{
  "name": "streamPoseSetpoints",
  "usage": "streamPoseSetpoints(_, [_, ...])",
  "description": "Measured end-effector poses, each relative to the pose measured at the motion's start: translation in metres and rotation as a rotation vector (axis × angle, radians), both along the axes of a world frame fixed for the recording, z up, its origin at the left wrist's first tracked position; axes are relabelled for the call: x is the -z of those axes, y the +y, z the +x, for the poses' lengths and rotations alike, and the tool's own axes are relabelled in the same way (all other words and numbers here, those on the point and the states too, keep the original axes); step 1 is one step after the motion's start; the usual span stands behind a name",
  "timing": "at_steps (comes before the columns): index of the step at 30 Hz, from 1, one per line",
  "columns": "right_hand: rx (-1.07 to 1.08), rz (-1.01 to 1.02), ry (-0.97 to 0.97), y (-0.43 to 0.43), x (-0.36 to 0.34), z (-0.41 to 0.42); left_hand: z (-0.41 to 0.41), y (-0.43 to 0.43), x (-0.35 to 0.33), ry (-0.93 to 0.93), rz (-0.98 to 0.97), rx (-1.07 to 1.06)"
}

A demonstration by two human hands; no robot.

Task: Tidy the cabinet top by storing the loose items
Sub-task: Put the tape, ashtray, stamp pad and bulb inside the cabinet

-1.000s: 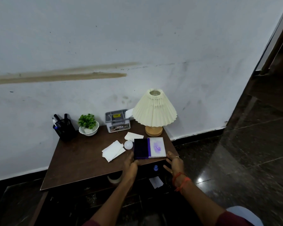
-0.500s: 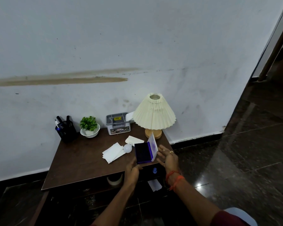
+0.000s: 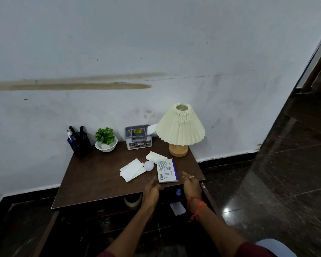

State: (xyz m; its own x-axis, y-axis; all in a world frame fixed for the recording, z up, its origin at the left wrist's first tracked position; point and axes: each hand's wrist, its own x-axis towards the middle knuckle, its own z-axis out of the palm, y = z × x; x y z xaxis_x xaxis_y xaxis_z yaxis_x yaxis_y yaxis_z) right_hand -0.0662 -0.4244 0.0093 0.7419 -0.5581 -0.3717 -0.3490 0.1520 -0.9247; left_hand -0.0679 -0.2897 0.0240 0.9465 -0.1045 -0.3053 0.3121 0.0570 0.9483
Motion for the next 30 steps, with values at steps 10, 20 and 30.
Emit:
streamPoseSetpoints(10, [-0.050,0.145,0.069,0.003,0.023,0.013,0.002,-0.004,0.002,0.031,-0.058,0.022])
streamPoseSetpoints(20, [0.037,0.269,0.011,0.004,0.025,0.012,-0.011,-0.002,-0.019,0.048,-0.111,-0.070])
streamPoseSetpoints(30, [0.078,0.374,-0.052,0.010,0.018,0.006,-0.022,0.008,-0.026,0.049,-0.110,-0.049])
